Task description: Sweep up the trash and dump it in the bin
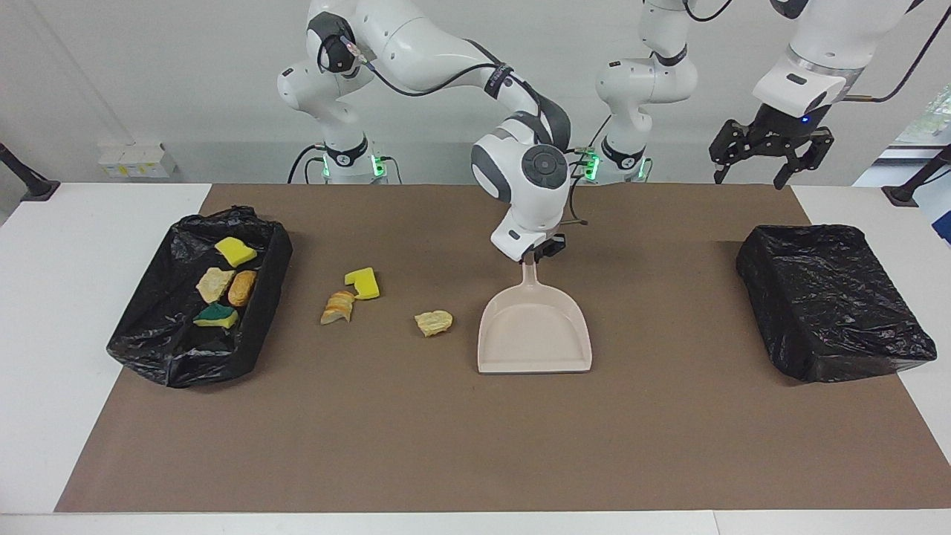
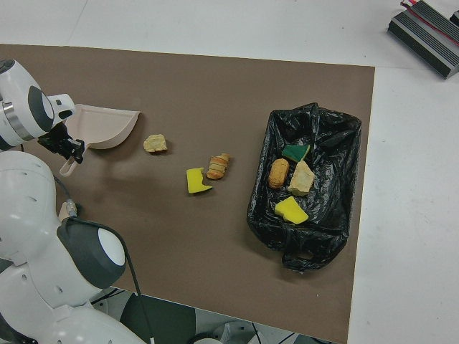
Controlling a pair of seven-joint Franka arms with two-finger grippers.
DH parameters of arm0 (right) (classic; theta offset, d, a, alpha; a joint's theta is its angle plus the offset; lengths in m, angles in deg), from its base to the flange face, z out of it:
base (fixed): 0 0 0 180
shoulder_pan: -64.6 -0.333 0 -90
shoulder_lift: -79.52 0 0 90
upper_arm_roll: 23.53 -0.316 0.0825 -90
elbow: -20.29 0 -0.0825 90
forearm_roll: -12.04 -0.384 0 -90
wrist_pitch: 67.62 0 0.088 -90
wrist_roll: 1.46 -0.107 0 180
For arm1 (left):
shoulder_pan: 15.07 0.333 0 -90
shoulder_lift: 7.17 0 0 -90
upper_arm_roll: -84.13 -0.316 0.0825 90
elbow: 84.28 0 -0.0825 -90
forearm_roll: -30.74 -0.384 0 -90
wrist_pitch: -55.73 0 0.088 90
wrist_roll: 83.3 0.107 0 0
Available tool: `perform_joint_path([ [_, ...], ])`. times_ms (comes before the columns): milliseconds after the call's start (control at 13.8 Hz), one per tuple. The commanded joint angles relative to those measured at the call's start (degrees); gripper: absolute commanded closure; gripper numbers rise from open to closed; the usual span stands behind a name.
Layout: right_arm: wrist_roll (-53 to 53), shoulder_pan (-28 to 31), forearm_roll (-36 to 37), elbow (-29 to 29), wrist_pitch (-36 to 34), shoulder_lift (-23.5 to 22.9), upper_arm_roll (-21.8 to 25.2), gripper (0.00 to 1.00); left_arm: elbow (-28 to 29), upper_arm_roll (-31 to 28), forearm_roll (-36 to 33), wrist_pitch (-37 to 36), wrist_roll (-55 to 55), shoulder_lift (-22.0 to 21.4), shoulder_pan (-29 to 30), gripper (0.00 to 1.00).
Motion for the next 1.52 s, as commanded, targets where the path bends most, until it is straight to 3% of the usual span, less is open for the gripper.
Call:
perform_joint_path([
  [0, -1.6, 0.0, -2.4, 1.6, 0.1, -0.4, -0.4, 1.00, -2.4, -0.6, 0.5, -1.8, 0.9, 1.9, -0.1, 0.00],
  [72, -1.6, 0.0, -2.7, 1.4, 0.1, -0.3, -0.4, 0.97, -2.4, -0.8, 0.5, -1.7, 0.9, 1.8, -0.5, 0.00],
  [145, -1.4, -0.1, -2.0, 0.8, 0.2, -0.1, -0.4, 0.01, -2.4, -0.8, 0.5, -1.5, 0.8, 1.7, -0.6, 0.00],
  [362, -1.4, -0.1, -2.7, 0.5, -1.3, 0.3, -0.4, 0.00, -2.3, -1.5, 0.5, -1.9, 0.7, 1.6, -2.0, 0.00],
  [652, -0.7, 0.0, -2.8, -2.4, -7.6, 4.7, -2.0, 0.00, -2.0, -2.5, 0.2, -2.0, 0.8, 0.9, -2.8, 0.00],
  [1159, -3.4, -1.6, -12.0, -19.7, -6.4, 14.1, -4.6, 0.00, -1.5, -2.7, 0.2, -2.3, 0.8, 0.2, -2.4, 0.00],
  [1449, -11.4, -6.3, -16.6, -34.6, 5.6, 21.4, -4.6, 0.00, -1.5, -2.7, 0.2, -2.9, 0.8, 0.2, -2.4, 0.00],
])
